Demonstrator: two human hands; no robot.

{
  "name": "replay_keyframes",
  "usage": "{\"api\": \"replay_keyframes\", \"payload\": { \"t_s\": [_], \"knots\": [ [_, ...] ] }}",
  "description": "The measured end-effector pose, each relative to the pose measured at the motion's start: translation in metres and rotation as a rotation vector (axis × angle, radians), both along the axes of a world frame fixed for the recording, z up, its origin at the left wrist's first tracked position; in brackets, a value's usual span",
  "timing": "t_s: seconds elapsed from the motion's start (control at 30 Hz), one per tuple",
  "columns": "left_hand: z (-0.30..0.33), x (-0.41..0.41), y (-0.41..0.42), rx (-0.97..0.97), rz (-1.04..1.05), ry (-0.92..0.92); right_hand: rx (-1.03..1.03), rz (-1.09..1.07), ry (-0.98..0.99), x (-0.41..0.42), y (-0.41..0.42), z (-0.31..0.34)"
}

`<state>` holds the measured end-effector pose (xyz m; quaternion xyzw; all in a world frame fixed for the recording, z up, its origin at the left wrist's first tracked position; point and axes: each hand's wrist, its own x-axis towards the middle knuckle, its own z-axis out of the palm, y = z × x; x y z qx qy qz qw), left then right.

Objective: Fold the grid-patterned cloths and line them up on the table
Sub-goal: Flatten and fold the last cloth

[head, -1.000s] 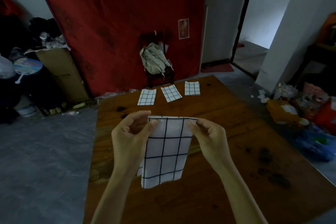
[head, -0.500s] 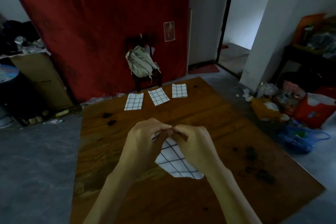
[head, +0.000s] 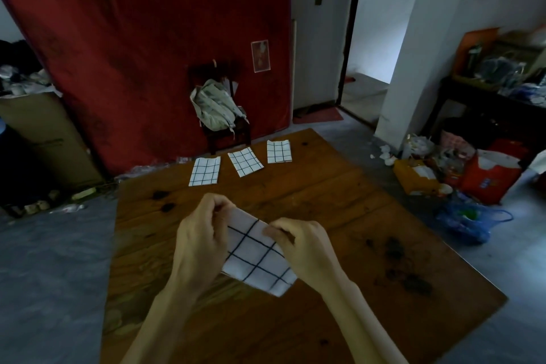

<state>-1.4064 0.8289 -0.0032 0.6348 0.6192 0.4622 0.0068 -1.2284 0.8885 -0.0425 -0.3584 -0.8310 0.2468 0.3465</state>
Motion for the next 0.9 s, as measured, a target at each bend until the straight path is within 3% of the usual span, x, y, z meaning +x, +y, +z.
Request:
{"api": "replay_keyframes", "payload": {
  "t_s": [0.3,0.5,0.6,0.9],
  "knots": [
    [-0.002,-0.022,0.007,0.081,0.118,0.085,-0.013,-0.048,-0.068,0.016,0.004,-0.02],
    [-0.008,-0.035,0.01,0.108,0.157,0.12,-0.292,-0.132,-0.344,0.042,0.016,-0.041],
    [-0.01,-0.027,0.015,0.059,0.082,0.195,-0.235,-0.2,-0.21,0.03,0.014,-0.028],
    [-0.021,-0.007,0.019,-0.016,-0.085,0.185,-0.059,0.058,0.094,-0.025,0.004,-0.016]
  ]
}}
